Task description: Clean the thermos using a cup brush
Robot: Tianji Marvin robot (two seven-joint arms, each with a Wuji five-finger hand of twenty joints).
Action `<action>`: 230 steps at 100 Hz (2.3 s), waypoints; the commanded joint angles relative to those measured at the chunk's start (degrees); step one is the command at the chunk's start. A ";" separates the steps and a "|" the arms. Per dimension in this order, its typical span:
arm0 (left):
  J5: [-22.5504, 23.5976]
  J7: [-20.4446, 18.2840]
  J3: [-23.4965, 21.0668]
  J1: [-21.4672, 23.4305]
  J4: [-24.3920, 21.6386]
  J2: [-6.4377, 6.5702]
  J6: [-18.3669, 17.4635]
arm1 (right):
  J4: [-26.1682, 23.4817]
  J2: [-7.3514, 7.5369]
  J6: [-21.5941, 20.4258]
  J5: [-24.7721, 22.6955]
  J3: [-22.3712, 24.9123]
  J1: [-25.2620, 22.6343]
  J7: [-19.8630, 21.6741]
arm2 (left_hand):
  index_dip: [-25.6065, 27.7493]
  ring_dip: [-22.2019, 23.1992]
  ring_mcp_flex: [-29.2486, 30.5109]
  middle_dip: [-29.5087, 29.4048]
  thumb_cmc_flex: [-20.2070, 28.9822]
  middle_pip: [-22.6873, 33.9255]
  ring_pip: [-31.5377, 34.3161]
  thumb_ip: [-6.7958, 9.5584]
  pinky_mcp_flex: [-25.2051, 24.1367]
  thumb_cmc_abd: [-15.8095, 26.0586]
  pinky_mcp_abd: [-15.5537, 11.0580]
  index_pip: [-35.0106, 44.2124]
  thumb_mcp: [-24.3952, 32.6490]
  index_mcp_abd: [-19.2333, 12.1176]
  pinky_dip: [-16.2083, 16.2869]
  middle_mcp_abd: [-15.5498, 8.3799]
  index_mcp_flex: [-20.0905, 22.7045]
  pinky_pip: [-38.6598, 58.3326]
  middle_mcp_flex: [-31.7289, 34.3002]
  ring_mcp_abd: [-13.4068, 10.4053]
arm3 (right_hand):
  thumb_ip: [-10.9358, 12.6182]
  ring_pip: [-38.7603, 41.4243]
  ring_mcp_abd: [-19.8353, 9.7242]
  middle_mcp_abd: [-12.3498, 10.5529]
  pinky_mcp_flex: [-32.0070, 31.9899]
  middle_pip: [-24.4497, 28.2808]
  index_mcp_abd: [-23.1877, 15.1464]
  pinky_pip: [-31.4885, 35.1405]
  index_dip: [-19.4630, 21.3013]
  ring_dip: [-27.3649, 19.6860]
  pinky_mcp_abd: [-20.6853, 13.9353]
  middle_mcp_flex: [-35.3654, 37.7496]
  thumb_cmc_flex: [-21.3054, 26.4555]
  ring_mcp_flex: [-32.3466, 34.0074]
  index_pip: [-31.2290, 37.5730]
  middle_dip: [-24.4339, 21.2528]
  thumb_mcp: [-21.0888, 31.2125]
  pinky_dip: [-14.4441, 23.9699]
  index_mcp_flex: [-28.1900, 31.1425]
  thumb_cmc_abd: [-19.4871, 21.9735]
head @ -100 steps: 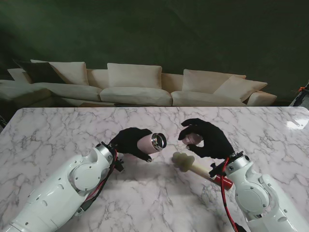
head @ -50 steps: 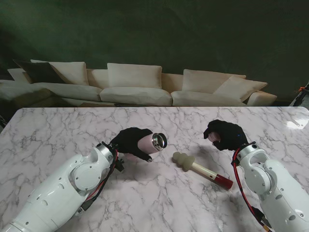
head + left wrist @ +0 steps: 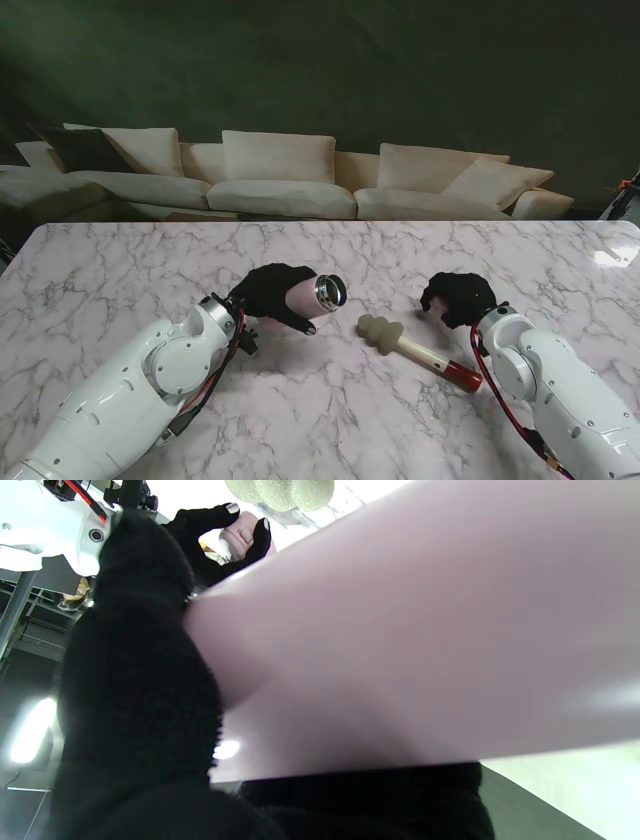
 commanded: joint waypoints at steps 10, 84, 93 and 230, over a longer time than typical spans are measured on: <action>-0.27 -0.61 0.06 -0.07 -0.19 -0.22 0.16 | 2.03 0.24 0.95 -1.26 -2.61 1.53 -0.09 | 1.64 2.68 4.76 0.30 20.21 1.70 9.84 -0.42 1.86 27.72 -6.84 7.29 14.87 -8.86 2.65 -1.97 3.53 6.64 0.33 -4.90 | 9.26 7.50 -11.76 -2.82 -6.74 5.96 0.23 -4.66 -2.18 -0.52 -1.42 1.34 2.71 -1.25 5.01 -0.28 2.07 -0.49 -0.97 26.72; -0.14 -0.76 -0.23 -0.06 -0.15 -0.14 -0.09 | 1.36 0.76 5.13 -6.90 -5.48 1.09 -5.50 | 1.66 2.73 4.75 0.28 20.17 1.79 10.04 -0.44 1.88 27.80 -6.87 7.31 14.91 -8.96 2.69 -2.03 3.60 6.80 0.32 -4.88 | 11.42 -9.31 -8.16 6.65 -24.14 1.98 13.55 -23.10 -9.90 -12.53 3.52 -22.54 -29.42 -18.00 -7.35 -3.19 -24.41 -9.06 -33.08 31.57; -0.07 -0.75 -0.32 0.01 -0.19 -0.12 -0.08 | -2.71 0.38 5.61 -7.57 -1.94 -2.02 -5.93 | 1.67 2.73 4.73 0.25 20.22 1.77 10.06 -0.46 1.83 27.79 -6.91 7.31 14.92 -8.95 2.68 -2.09 3.62 6.78 0.30 -4.86 | 11.83 -9.01 -7.84 7.41 -24.29 2.26 14.40 -22.82 -9.80 -12.54 3.56 -23.30 -28.71 -18.36 -7.94 -3.42 -28.05 -9.22 -33.42 33.51; -1.35 -2.10 -0.80 0.09 -0.38 0.02 -0.07 | -22.47 -1.87 24.18 -8.07 2.32 -24.84 -2.44 | 1.65 2.53 4.26 -0.51 20.27 1.81 9.95 -0.59 1.31 28.43 -6.51 6.85 14.84 -8.90 2.74 -2.35 3.37 6.62 -0.31 -4.63 | 12.82 -5.42 -5.87 9.67 -22.96 4.29 17.84 -19.63 -3.70 -9.45 5.43 -19.38 -25.81 -15.34 -7.43 -2.51 -33.05 -7.59 -24.38 30.86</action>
